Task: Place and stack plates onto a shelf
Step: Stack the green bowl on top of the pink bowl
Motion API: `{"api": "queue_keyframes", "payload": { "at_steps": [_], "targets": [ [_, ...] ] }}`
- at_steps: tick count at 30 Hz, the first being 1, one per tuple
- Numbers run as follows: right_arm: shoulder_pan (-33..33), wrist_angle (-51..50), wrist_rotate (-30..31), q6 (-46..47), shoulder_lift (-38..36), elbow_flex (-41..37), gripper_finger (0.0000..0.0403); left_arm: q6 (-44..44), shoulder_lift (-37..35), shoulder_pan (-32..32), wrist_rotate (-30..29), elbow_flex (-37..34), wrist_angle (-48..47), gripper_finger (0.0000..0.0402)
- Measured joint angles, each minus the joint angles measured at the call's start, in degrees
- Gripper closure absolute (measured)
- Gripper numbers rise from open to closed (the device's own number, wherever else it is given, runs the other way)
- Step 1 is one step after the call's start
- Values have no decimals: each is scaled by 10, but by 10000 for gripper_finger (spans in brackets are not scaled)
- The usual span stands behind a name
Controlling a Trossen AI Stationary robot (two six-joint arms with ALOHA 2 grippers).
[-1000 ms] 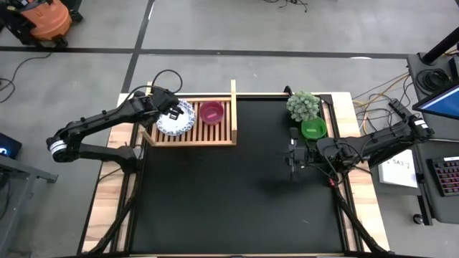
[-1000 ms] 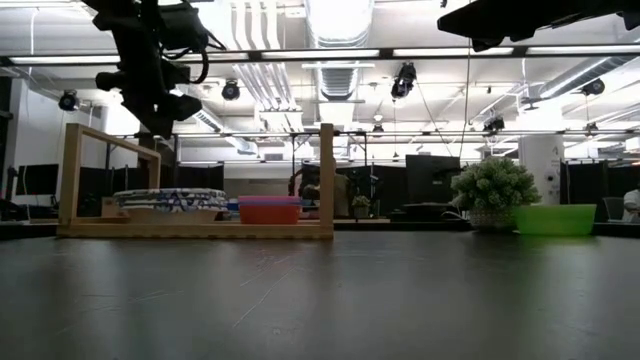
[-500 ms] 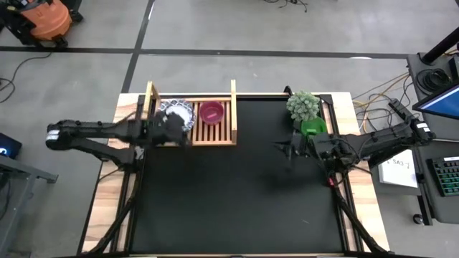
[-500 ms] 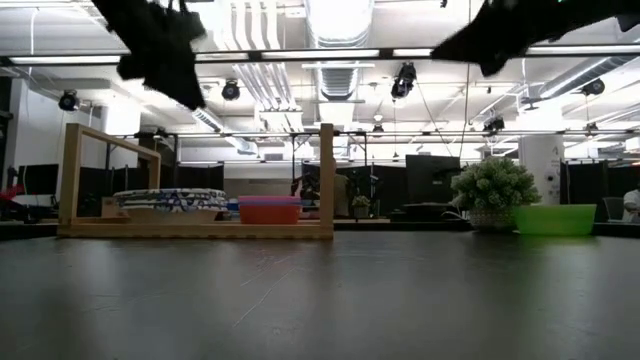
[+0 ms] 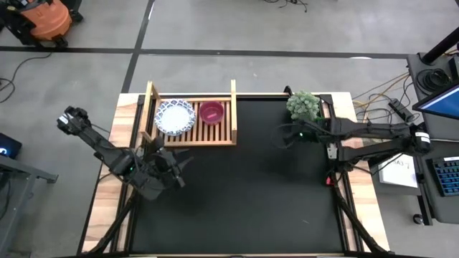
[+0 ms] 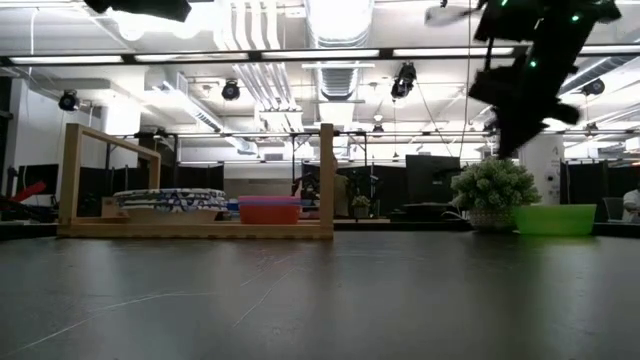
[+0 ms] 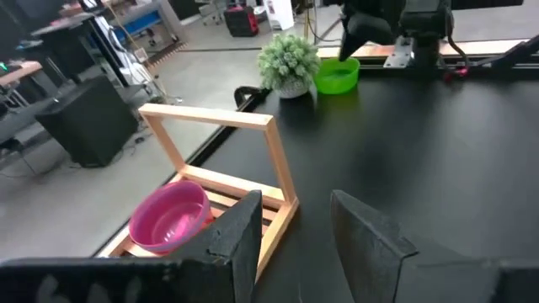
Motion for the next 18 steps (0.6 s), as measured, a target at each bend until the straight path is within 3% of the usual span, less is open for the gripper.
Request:
{"api": "queue_keyframes", "payload": {
  "at_steps": [6,13,18],
  "targets": [
    [-112,-141,-53,1,50,37,394,2,3,-2,-8,0,-2,277],
    [-171,-142,-50,-45,80,40,387,2,3,-2,-8,0,-8,277],
    [-178,-140,-54,-52,97,50,344,2,3,-2,-8,0,-15,277]
  ]
}}
